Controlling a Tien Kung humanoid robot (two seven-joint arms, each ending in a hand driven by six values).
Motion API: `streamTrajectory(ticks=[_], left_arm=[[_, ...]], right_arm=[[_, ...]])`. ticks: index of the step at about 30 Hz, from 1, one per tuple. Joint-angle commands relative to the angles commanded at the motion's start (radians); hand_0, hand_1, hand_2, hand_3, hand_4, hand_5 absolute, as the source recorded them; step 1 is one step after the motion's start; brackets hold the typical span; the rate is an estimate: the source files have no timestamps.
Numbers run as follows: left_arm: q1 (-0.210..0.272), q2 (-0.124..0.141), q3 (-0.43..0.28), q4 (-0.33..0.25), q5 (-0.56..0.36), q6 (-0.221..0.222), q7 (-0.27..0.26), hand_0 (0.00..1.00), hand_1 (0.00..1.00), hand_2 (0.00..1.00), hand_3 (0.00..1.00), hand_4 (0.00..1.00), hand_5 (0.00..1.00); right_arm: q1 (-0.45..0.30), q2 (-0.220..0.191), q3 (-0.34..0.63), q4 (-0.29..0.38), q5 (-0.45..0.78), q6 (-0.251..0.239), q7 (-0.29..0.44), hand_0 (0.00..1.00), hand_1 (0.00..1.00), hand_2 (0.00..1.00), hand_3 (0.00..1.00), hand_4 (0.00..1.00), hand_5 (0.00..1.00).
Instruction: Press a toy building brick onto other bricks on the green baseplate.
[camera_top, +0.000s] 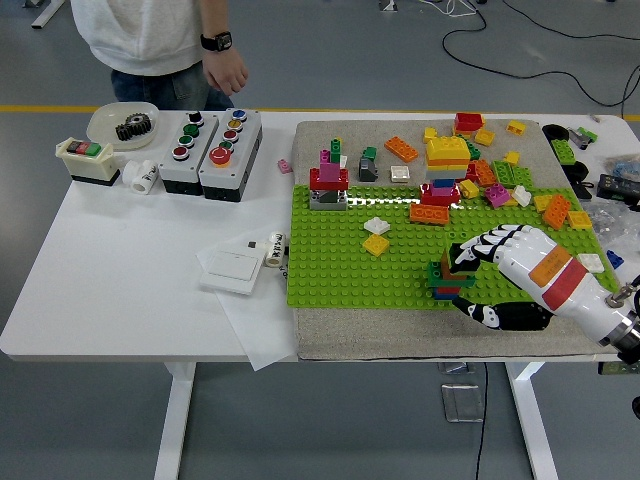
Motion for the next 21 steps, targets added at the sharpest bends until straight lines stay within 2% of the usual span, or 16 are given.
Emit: streamTrajectory(ticks=[12, 21], left_arm=[[-0.003, 0.000, 0.002, 0.001, -0.004, 0.000, -0.002, 0.490, 0.567, 0.653, 0.623, 0.659, 0.744], [-0.006, 0.001, 0.004, 0.001, -0.006, 0.000, -0.003, 0.488, 0.567, 0.653, 0.623, 0.660, 0.744]], right_arm=[[0.019, 0.000, 0.006, 0.006, 0.019, -0.009, 0.003, 0.539, 0.567, 0.642, 0.571, 0.760, 0.380], [0.033, 0.012, -0.021, -0.021, 0.020, -0.001, 0.000, 0.541, 0.568, 0.640, 0.571, 0.760, 0.379]])
